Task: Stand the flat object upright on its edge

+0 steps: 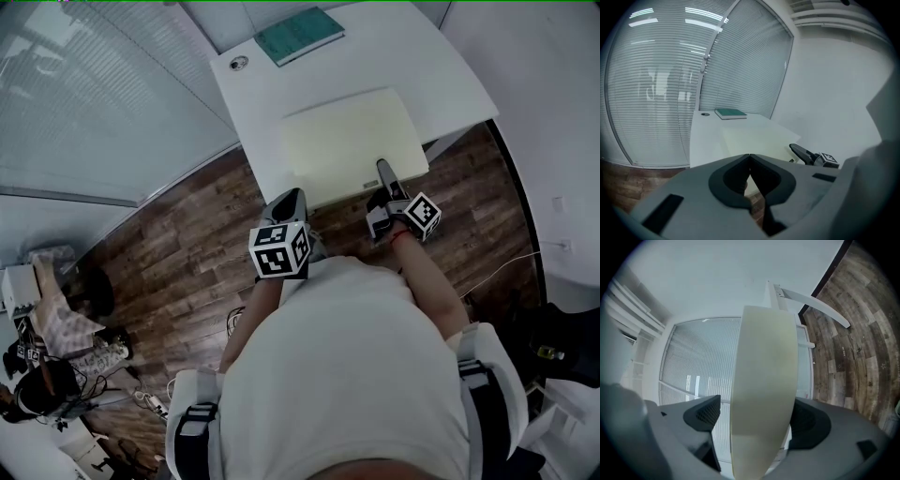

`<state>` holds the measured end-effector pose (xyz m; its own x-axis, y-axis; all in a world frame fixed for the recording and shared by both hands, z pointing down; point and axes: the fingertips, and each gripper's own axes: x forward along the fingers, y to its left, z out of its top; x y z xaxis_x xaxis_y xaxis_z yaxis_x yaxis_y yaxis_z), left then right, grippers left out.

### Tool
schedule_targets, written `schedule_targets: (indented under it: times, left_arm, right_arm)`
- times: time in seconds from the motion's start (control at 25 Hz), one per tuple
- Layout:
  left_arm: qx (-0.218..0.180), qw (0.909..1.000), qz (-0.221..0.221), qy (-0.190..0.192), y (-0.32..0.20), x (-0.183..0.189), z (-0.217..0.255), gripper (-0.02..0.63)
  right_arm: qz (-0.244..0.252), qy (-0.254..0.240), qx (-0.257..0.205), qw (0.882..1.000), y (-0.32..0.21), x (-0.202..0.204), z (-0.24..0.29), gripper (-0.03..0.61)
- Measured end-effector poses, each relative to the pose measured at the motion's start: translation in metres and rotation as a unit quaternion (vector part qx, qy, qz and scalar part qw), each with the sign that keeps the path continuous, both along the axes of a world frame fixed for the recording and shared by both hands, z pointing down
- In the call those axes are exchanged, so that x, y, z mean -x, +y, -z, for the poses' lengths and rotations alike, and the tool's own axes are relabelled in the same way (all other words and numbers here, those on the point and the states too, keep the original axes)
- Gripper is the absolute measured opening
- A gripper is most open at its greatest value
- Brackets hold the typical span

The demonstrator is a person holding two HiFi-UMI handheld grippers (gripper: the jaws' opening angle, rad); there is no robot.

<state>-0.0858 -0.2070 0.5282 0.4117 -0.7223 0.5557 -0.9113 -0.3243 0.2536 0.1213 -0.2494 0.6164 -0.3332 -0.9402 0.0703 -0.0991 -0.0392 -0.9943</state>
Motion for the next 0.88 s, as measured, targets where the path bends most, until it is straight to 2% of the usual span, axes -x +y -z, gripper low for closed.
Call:
schedule_targets:
  times: [0.24,0.6,0.88]
  left_arm:
    - [0.001,1.0000,0.008,0.000,-0.005,0.005,-0.001,0.020]
    - [0.003,0.9998,0.018,0.001,-0.007,0.011,-0.003,0.020]
    - [0.001,0.9997,0.024,0.000,-0.007,0.014,-0.001,0.020]
  right_arm:
    - [-0.008,-0.009,-0.001,1.000,-0.012,0.003,0.000,0.425]
    - [-0.010,0.013,0.007,1.000,-0.019,0.005,-0.005,0.423]
    - [-0.021,0.005,0.015,1.000,-0.024,0.000,-0.012,0.420]
